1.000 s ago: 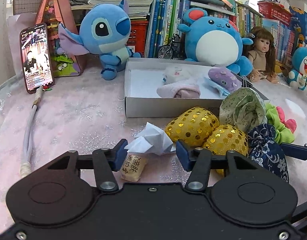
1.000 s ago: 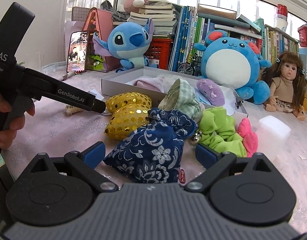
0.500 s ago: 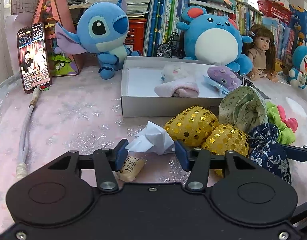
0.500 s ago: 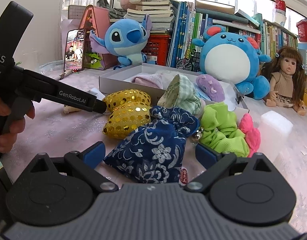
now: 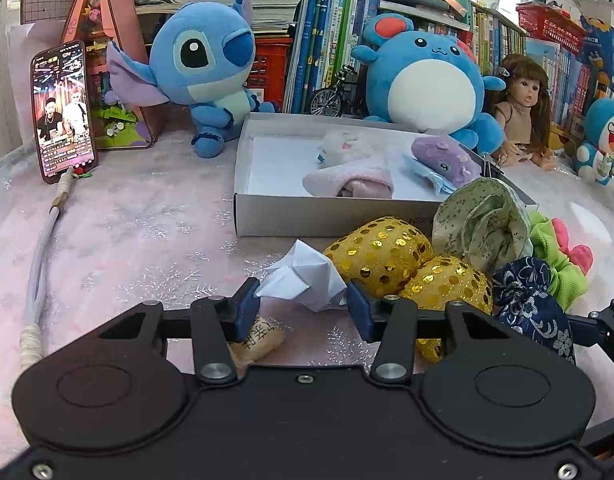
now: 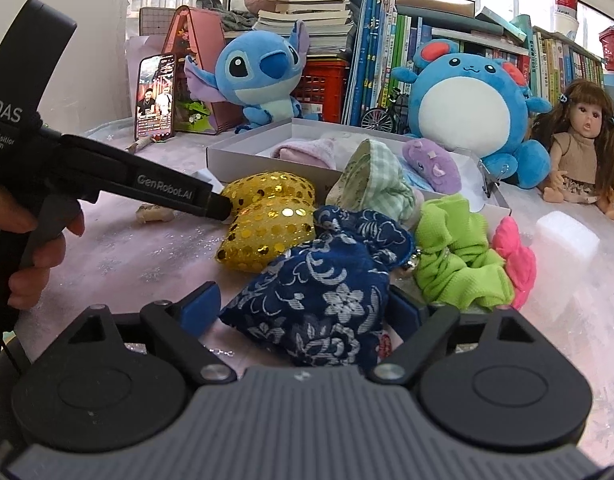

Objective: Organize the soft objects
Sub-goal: 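Grasp the crumpled white paper with the left tool while the right tool grasps the blue floral pouch, then carry the paper with the left tool while the right tool carries the floral pouch into the box, then open the left tool to drop the paper while the right tool releases the floral pouch in the box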

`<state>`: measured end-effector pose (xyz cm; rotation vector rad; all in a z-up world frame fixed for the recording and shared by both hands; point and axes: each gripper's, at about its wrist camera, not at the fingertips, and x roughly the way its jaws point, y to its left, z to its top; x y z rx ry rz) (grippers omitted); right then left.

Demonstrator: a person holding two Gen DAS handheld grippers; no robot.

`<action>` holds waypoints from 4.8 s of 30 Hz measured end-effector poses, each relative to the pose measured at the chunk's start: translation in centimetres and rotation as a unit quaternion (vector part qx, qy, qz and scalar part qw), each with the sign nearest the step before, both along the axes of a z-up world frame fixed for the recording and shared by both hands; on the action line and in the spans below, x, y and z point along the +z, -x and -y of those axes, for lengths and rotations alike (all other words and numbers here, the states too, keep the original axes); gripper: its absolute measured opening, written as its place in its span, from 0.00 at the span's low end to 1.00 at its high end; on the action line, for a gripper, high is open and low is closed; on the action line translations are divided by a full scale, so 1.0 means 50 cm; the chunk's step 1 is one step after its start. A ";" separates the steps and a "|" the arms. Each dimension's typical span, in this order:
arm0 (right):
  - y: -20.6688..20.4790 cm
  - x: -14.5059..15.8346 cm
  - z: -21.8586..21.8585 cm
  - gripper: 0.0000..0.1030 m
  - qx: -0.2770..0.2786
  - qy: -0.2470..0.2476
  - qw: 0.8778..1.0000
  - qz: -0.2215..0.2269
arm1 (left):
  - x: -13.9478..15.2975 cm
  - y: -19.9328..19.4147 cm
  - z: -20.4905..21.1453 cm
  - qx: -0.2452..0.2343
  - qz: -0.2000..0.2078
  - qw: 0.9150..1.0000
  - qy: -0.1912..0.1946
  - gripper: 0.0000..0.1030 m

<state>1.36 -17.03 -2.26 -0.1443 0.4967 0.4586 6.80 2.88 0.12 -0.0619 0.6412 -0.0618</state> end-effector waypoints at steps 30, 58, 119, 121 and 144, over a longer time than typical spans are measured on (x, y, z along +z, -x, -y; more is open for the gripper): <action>0.021 0.056 0.032 0.61 -0.026 -0.037 0.999 0.023 | 0.057 0.015 -0.010 0.007 0.025 1.000 -0.001 0.32; -0.055 0.154 0.083 0.54 -0.093 -0.068 0.990 0.085 | 0.128 -0.067 -0.010 -0.005 0.047 0.999 0.016 0.32; -0.471 0.119 0.053 0.55 -0.110 -0.089 0.984 -0.104 | 0.036 -0.398 0.023 -0.002 -0.078 0.997 0.020 0.32; -0.470 0.119 0.048 0.57 -0.110 -0.083 0.985 -0.101 | 0.037 -0.398 0.022 -0.002 -0.077 0.997 0.019 0.34; -0.455 0.127 0.087 0.85 -0.119 -0.097 0.982 -0.112 | 0.080 -0.356 0.012 -0.003 -0.041 0.999 0.006 0.71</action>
